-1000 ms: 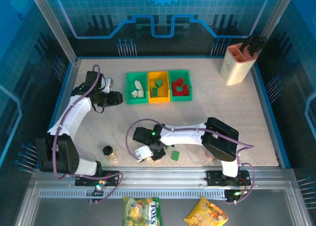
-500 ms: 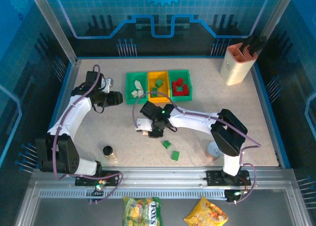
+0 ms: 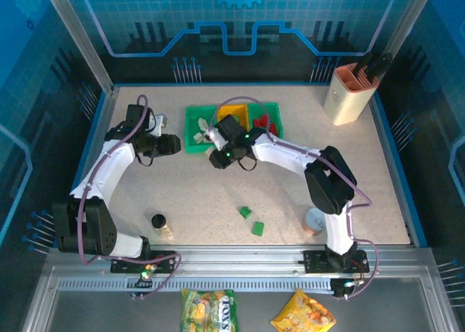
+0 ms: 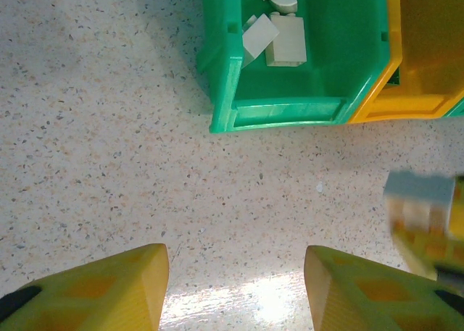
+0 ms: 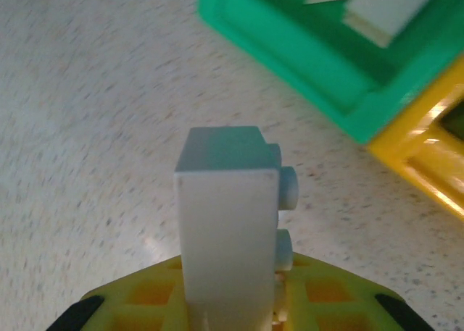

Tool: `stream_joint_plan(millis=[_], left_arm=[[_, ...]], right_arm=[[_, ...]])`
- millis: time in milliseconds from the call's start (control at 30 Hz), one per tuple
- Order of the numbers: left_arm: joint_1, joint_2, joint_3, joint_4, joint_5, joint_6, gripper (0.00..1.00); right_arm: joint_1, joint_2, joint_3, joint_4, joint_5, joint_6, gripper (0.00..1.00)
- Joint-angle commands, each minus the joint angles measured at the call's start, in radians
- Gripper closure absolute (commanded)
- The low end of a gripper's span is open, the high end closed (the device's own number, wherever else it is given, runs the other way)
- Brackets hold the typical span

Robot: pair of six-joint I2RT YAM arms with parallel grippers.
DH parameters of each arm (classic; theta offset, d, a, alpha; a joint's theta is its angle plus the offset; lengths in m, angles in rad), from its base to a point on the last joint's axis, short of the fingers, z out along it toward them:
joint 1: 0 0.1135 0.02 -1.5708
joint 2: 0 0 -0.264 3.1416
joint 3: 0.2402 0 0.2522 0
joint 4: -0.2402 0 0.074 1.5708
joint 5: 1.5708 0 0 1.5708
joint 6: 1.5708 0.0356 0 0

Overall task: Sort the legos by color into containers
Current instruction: Place the lego in the container.

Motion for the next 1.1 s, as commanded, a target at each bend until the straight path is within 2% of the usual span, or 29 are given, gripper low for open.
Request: stream_joint_plan(millis=[0, 300, 633, 1067], left_arm=[[0.011, -0.027, -0.004, -0.014, -0.006, 0.012, 0.47], [0.012, -0.032, -0.003, -0.015, -0.005, 0.012, 0.47], [0.012, -0.04, -0.008, -0.013, 0.001, 0.01, 0.47], [0.011, -0.046, -0.009, -0.009, 0.009, 0.008, 0.47]], right_arm=[[-0.057, 0.051, 0.076, 0.017, -0.076, 0.2, 0.89], [-0.133, 0.171, 0.243, 0.038, -0.163, 0.346, 0.89], [-0.138, 0.354, 0.517, -0.023, -0.177, 0.409, 0.86], [-0.135, 0.49, 0.683, 0.038, -0.192, 0.482, 0.81]])
